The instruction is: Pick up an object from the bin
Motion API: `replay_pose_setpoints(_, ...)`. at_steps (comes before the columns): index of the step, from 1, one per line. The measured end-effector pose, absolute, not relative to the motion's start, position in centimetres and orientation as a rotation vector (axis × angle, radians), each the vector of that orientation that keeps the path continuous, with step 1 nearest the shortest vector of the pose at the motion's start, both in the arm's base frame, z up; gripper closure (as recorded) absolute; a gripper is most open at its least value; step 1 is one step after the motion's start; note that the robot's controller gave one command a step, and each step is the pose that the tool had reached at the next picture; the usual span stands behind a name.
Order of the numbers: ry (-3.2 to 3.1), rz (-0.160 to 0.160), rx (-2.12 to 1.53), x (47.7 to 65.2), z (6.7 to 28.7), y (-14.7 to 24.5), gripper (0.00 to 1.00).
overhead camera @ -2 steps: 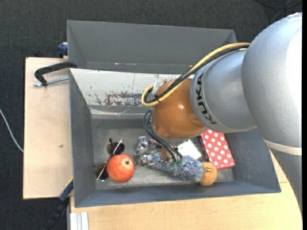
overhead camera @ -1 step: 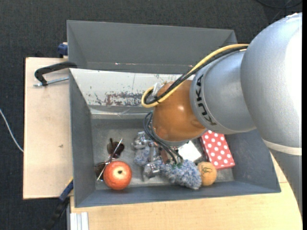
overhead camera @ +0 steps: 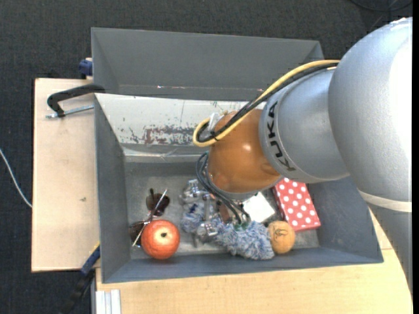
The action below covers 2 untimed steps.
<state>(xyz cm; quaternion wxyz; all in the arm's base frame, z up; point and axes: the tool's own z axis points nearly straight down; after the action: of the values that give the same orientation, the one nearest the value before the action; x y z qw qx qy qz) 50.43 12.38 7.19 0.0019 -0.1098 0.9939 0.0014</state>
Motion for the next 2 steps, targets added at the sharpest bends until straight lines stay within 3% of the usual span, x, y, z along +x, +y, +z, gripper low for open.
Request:
replay_pose_setpoints(1, 3.081, 0.006, -0.534, 52.32, 7.47, 9.72, 1.00)
replay_pose_setpoints(2, 3.089, 0.003, -0.535, 52.09, 7.23, 9.57, 0.00)
